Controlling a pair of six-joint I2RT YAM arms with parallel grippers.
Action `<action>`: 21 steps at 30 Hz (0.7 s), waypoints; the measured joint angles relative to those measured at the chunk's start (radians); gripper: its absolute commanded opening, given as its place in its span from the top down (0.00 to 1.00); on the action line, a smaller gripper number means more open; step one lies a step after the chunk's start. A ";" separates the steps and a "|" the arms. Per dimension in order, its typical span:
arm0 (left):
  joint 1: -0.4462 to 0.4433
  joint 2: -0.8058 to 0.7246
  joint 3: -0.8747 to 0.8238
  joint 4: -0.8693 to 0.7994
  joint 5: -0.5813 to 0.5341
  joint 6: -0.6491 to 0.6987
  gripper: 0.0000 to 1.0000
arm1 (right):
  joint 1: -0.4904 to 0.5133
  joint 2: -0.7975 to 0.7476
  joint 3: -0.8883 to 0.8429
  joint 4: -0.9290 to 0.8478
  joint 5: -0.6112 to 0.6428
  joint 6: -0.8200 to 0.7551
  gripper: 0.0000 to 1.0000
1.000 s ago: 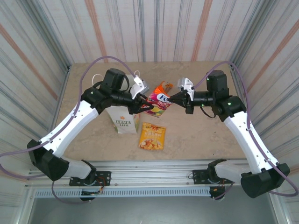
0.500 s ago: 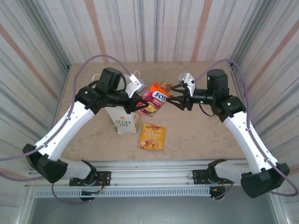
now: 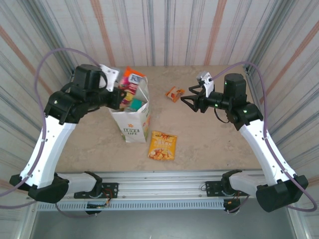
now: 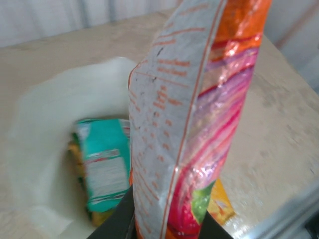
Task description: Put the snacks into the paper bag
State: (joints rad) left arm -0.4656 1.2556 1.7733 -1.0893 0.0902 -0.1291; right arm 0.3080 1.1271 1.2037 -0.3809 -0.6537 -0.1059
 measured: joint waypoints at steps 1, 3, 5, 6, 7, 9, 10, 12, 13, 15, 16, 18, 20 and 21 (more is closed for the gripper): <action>0.026 0.000 0.008 -0.005 -0.018 -0.013 0.96 | 0.000 0.000 0.000 0.000 0.008 0.005 0.32; 0.057 0.000 0.017 -0.008 -0.043 -0.036 0.96 | 0.000 0.001 0.000 0.000 0.027 0.018 0.32; 0.074 0.003 0.026 -0.015 -0.048 -0.058 0.96 | 0.001 0.005 0.000 0.000 0.034 0.026 0.32; 0.080 0.007 0.031 -0.020 -0.047 -0.065 0.96 | 0.001 0.007 0.000 0.000 0.038 0.028 0.32; 0.090 0.018 0.043 -0.033 -0.039 -0.077 0.95 | 0.001 0.012 0.000 0.000 0.041 0.033 0.32; 0.106 0.048 0.073 -0.060 -0.021 -0.098 0.95 | 0.002 0.022 0.000 -0.001 0.050 0.045 0.32; 0.113 0.068 0.086 -0.071 -0.009 -0.109 0.95 | 0.002 0.027 0.000 -0.001 0.053 0.049 0.32; 0.124 0.104 0.090 -0.086 0.015 -0.131 0.95 | 0.005 0.038 0.000 -0.002 0.056 0.055 0.32; 0.126 0.121 0.089 -0.096 0.028 -0.139 0.95 | 0.006 0.043 0.000 -0.003 0.057 0.058 0.32; 0.131 0.155 0.074 -0.101 0.069 -0.159 0.95 | 0.008 0.050 0.000 -0.006 0.059 0.070 0.32; 0.133 0.168 0.061 -0.100 0.092 -0.168 0.95 | 0.009 0.053 0.000 -0.008 0.060 0.073 0.32; 0.138 0.191 0.039 -0.103 0.137 -0.188 0.95 | 0.013 0.062 0.000 -0.009 0.060 0.077 0.32; 0.140 0.212 0.029 -0.109 0.171 -0.203 0.95 | 0.013 0.071 0.000 -0.011 0.060 0.080 0.32; 0.140 0.223 0.029 -0.112 0.188 -0.211 0.95 | 0.013 0.077 0.000 -0.013 0.060 0.081 0.32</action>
State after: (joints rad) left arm -0.3260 1.4788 1.8023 -1.2011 0.2787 -0.3401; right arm 0.3214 1.2037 1.2037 -0.3935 -0.5938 -0.0250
